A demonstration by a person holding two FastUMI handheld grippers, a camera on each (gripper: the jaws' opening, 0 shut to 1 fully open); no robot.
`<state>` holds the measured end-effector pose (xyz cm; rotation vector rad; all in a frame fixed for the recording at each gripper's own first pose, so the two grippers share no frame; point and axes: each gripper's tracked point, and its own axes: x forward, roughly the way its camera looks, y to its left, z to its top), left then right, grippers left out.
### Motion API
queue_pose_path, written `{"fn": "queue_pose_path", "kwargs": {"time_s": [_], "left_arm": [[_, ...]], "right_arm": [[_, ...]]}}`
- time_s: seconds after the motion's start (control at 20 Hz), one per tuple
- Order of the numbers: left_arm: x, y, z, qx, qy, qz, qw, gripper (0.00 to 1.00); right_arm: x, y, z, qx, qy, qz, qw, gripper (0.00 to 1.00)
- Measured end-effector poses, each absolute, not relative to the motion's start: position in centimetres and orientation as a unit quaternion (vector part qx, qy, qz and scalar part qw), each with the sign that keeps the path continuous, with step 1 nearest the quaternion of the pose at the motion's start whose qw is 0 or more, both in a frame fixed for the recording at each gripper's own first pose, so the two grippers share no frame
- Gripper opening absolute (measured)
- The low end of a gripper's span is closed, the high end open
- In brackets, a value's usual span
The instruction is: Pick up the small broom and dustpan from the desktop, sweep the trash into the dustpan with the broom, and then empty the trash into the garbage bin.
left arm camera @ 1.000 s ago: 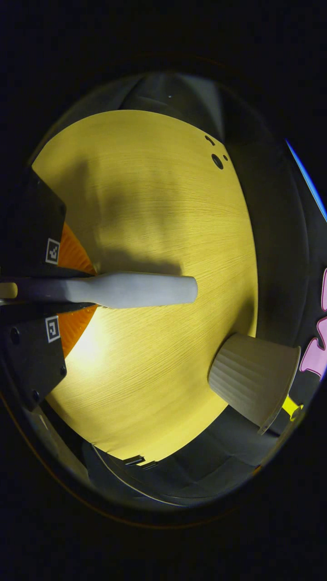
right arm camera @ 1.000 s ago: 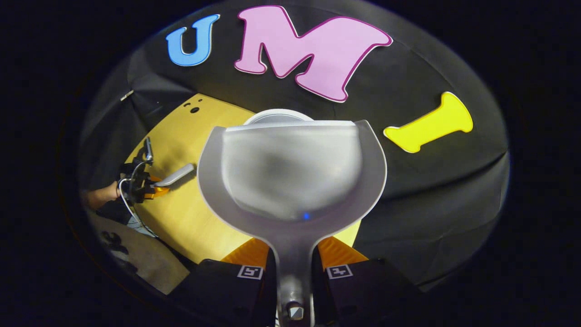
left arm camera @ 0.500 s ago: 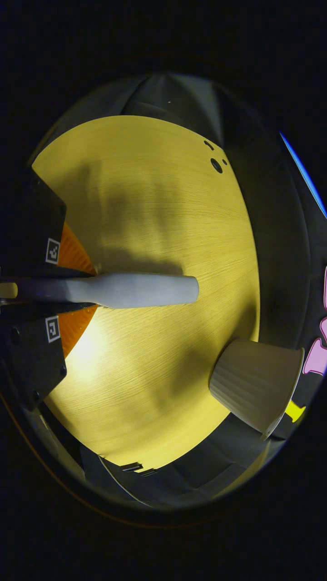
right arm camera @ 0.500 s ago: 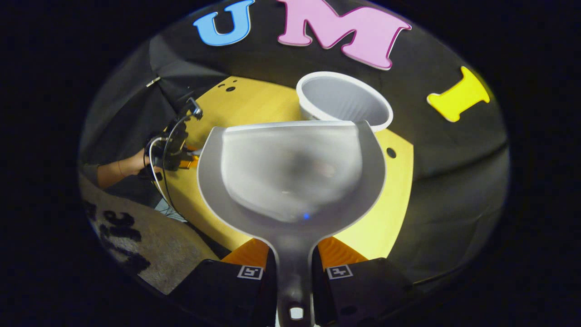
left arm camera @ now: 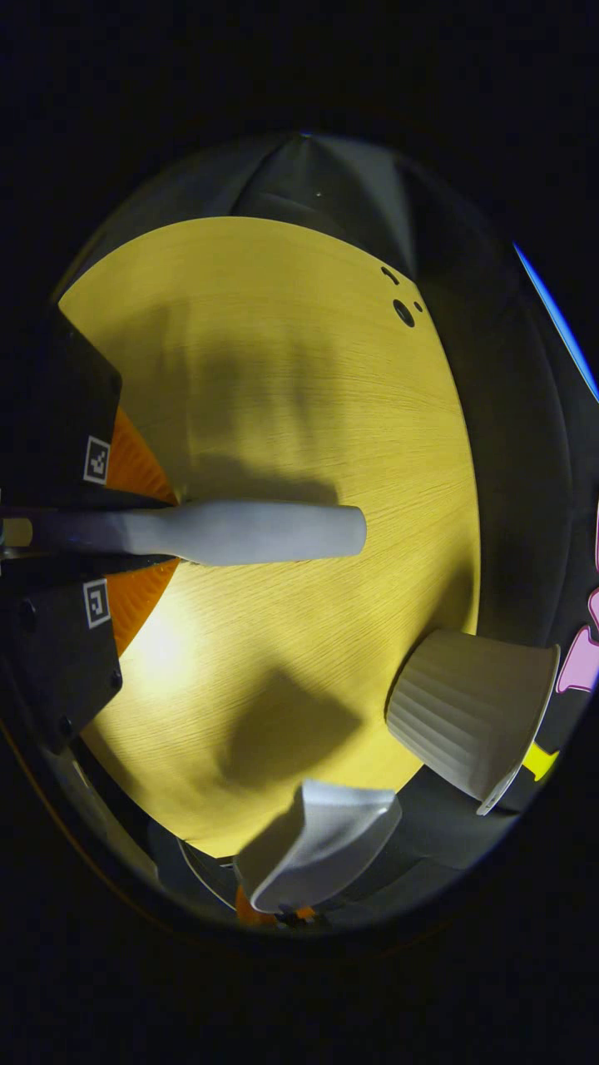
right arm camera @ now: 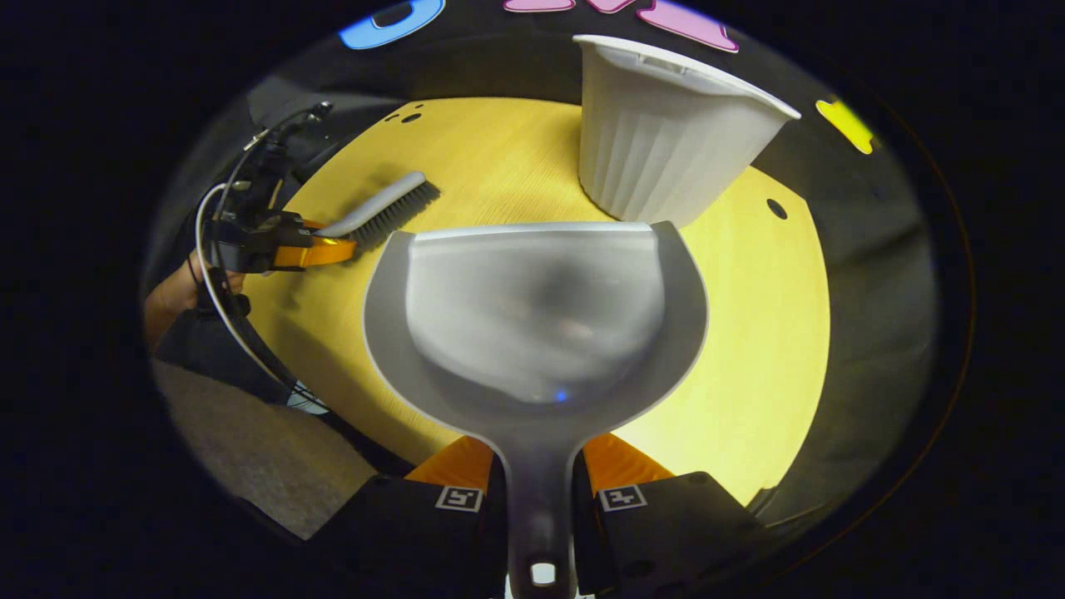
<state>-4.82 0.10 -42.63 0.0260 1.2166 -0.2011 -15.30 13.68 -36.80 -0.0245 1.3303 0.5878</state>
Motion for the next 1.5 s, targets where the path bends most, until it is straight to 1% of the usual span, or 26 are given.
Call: {"fn": "queue_pose_path", "kwargs": {"time_s": [0.2,0.45,0.7,0.8,1.0,1.05,1.1,1.15,1.2,1.25,1.3,1.35,1.4,1.5], "left_arm": [[-5.0,0.1,-42.7,0.012,0.573,-0.091,0.815,0.27],[-5.0,0.0,-42.8,0.011,0.574,-0.09,0.814,0.27],[-5.1,0.0,-42.8,0.011,0.576,-0.096,0.811,0.29],[-5.1,0.0,-42.8,0.006,0.574,-0.099,0.813,0.29],[-5.8,-0.7,-42.2,-0.001,0.568,-0.108,0.816,0.31],[-5.7,-0.7,-41.8,0.0,0.565,-0.11,0.817,0.36],[-5.5,-0.6,-41.6,0.003,0.562,-0.111,0.82,0.4],[-5.5,-0.7,-41.4,0.006,0.558,-0.111,0.822,0.53],[-5.4,-0.6,-41.2,0.01,0.555,-0.11,0.825,0.52],[-5.0,-0.3,-40.9,0.016,0.548,-0.108,0.829,0.6],[-4.8,-0.2,-40.5,0.02,0.542,-0.11,0.833,0.63],[-4.7,-0.1,-40.2,0.024,0.534,-0.112,0.838,0.67],[-4.5,-0.2,-39.6,0.026,0.525,-0.117,0.843,0.67],[-4.3,-0.2,-37.9,0.029,0.505,-0.123,0.854,0.72]], "right_arm": [[-14.7,15.7,-40.0,0.01,0.614,0.26,0.745,0.36],[-14.0,15.9,-42.4,-0.01,0.617,0.238,0.75,0.36],[-14.2,16.2,-43.0,0.0,0.624,0.233,0.746,0.36],[-14.5,16.2,-43.2,0.003,0.629,0.23,0.743,0.37],[-14.7,16.2,-43.2,0.002,0.626,0.229,0.745,0.38],[-14.6,16.4,-42.9,0.01,0.624,0.228,0.748,0.38],[-14.8,16.5,-42.8,0.015,0.625,0.225,0.747,0.33],[-14.8,16.7,-42.5,0.021,0.621,0.224,0.751,0.42],[-14.7,16.6,-42.3,0.024,0.618,0.221,0.754,0.43],[-14.7,16.6,-42.0,0.028,0.617,0.219,0.755,0.49],[-14.7,16.4,-41.6,0.033,0.614,0.216,0.759,0.43],[-14.6,16.2,-41.1,0.039,0.61,0.212,0.762,0.54],[-14.4,16.0,-40.5,0.045,0.604,0.209,0.768,0.45],[-13.7,15.5,-38.6,0.057,0.579,0.205,0.787,0.45]]}}
